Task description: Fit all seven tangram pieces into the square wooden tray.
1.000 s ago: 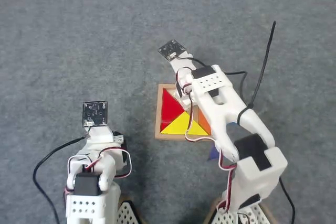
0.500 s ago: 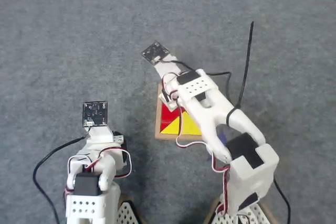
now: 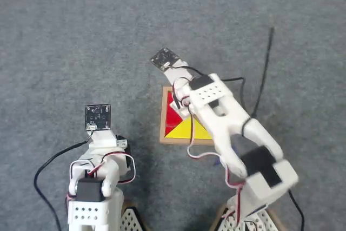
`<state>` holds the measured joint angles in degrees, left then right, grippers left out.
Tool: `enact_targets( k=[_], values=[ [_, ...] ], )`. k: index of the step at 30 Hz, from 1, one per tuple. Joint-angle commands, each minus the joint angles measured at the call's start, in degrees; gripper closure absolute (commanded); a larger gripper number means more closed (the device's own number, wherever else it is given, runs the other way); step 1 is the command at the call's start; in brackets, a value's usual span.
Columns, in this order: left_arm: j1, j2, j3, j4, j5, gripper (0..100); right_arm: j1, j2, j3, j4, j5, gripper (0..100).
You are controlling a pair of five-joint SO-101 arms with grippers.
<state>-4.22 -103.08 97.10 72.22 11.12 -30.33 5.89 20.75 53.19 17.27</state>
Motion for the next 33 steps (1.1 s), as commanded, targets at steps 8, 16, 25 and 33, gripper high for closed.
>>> enact_targets(
  k=[8,16,25,33],
  values=[
    [-0.4,-1.1,-0.7,0.1,-0.6,99,2.8,-10.9,7.1,-4.6,-2.1,87.9],
    [-0.4,-1.1,-0.7,0.1,-0.6,99,2.5,-0.7,0.5,-0.7,-5.0,86.3],
    [-0.4,-1.1,-0.7,0.1,-0.6,99,-0.2,5.7,-13.2,3.5,-21.5,76.0],
    [-0.4,-1.1,-0.7,0.1,-0.6,99,2.1,15.5,-18.1,3.6,-23.8,75.7]
  ],
)
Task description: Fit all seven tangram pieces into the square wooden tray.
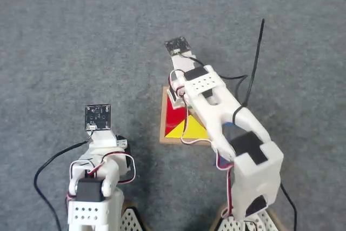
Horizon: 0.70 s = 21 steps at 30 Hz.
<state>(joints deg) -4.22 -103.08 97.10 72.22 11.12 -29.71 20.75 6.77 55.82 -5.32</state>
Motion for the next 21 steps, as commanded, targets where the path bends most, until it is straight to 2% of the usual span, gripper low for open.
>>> enact_targets(
  k=[1,10,17,21],
  values=[
    [-0.4,-1.1,-0.7,0.1,-0.6,99,1.7,1.4,-4.7,1.5,-1.3,75.7],
    [-0.4,-1.1,-0.7,0.1,-0.6,99,2.6,3.2,-6.8,4.9,-4.6,76.3],
    [-0.4,-1.1,-0.7,0.1,-0.6,99,2.5,3.1,-6.7,5.1,-4.1,94.4],
    [-0.4,-1.1,-0.7,0.1,-0.6,99,2.8,2.1,-7.6,5.0,-2.0,95.7]
  ],
)
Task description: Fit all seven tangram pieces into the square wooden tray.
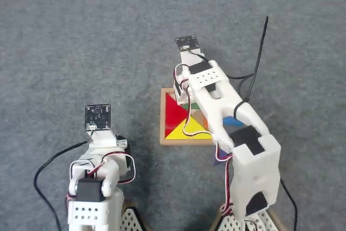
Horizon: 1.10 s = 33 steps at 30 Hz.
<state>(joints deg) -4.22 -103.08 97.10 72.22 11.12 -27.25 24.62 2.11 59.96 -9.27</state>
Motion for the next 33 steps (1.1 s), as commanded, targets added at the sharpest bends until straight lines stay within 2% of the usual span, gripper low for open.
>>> enact_targets(
  k=[1,11,15,22,33],
  values=[
    [-0.4,-1.1,-0.7,0.1,-0.6,99,0.3,-2.5,-3.3,0.8,3.2,95.7],
    [-0.4,-1.1,-0.7,0.1,-0.6,99,0.0,-13.8,-0.7,0.7,10.2,95.8],
    [-0.4,-1.1,-0.7,0.1,-0.6,99,0.0,-16.0,0.6,0.8,16.1,95.5],
    [-0.4,-1.1,-0.7,0.1,-0.6,99,-2.9,-13.9,3.7,0.3,31.8,95.4],
    [-0.4,-1.1,-0.7,0.1,-0.6,99,-2.9,-8.5,4.0,0.7,41.5,95.4]
  ],
)
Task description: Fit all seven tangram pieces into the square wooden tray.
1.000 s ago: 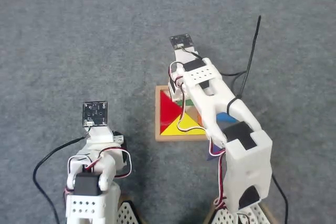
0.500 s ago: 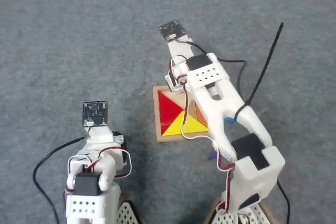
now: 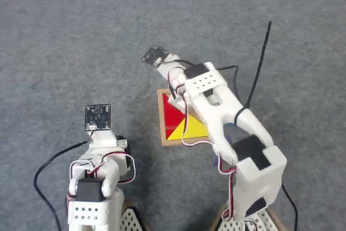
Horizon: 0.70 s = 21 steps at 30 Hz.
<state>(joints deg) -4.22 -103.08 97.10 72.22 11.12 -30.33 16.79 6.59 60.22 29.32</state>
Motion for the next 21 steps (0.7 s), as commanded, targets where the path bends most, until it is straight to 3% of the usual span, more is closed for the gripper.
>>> enact_targets(
  k=[1,5,10,21],
  values=[
    [-0.4,-1.1,-0.7,0.1,-0.6,99,0.1,-0.4,-0.4,0.4,3.3,95.4],
    [-0.4,-1.1,-0.7,0.1,-0.6,99,0.0,0.3,-0.4,0.3,3.6,93.9],
    [-0.4,-1.1,-0.7,0.1,-0.6,99,0.5,0.4,-0.4,0.4,3.5,82.8],
    [-0.4,-1.1,-0.7,0.1,-0.6,99,1.5,0.1,-0.4,0.6,3.5,83.3]
  ],
)
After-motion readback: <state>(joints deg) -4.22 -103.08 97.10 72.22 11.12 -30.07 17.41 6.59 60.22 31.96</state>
